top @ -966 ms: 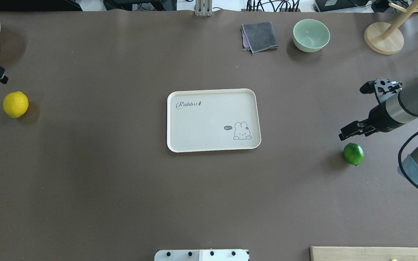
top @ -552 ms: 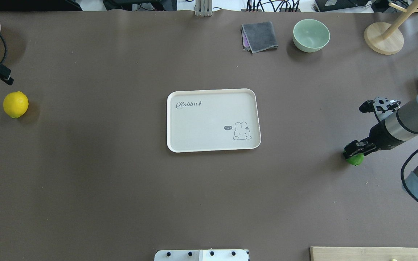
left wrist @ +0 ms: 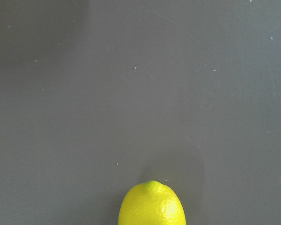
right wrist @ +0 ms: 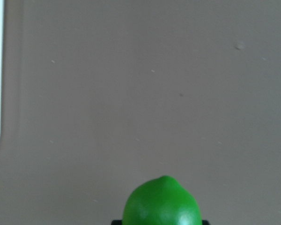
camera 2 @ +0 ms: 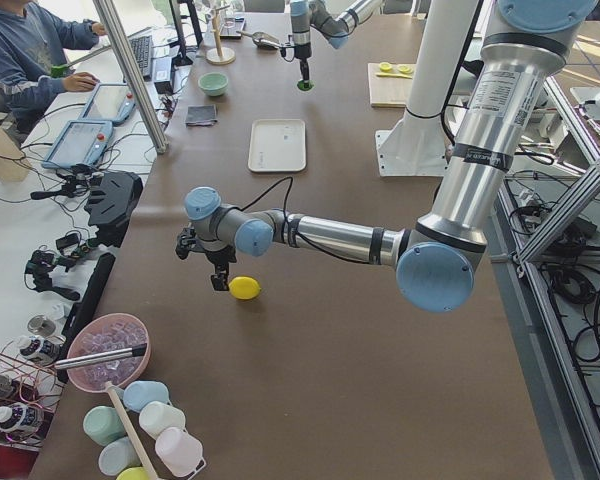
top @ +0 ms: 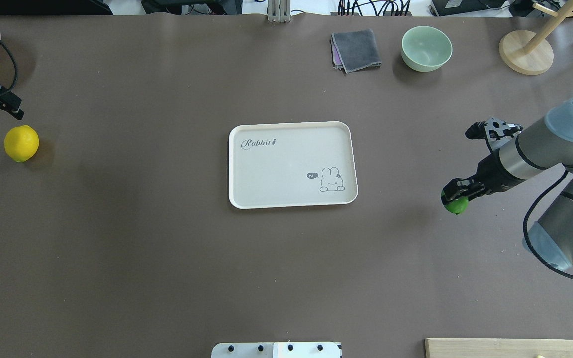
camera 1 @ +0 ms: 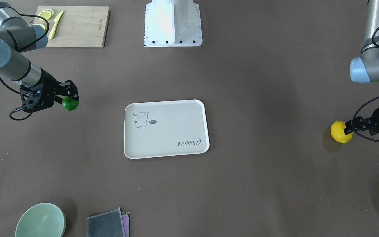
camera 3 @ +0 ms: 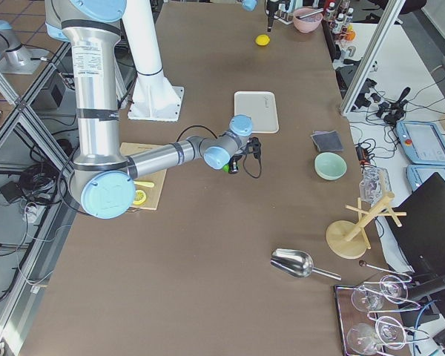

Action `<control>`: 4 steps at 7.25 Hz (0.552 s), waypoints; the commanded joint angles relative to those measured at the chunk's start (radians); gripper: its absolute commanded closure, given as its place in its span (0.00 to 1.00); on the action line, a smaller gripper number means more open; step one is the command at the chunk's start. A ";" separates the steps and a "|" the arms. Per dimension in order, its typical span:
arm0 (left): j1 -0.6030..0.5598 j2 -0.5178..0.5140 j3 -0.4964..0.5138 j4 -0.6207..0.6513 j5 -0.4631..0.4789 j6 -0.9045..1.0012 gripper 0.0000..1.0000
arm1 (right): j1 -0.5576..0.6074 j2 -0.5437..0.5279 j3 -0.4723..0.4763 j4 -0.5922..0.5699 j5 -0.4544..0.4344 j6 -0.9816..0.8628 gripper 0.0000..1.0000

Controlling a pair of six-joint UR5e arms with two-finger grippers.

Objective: Place all lemons on tray

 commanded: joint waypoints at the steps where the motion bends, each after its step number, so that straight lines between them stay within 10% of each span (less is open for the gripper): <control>1: 0.009 0.014 0.012 -0.004 0.001 -0.001 0.04 | -0.074 0.204 -0.016 -0.112 -0.082 0.110 1.00; 4: 0.044 0.016 0.083 -0.103 0.030 -0.003 0.07 | -0.189 0.376 -0.120 -0.145 -0.225 0.202 1.00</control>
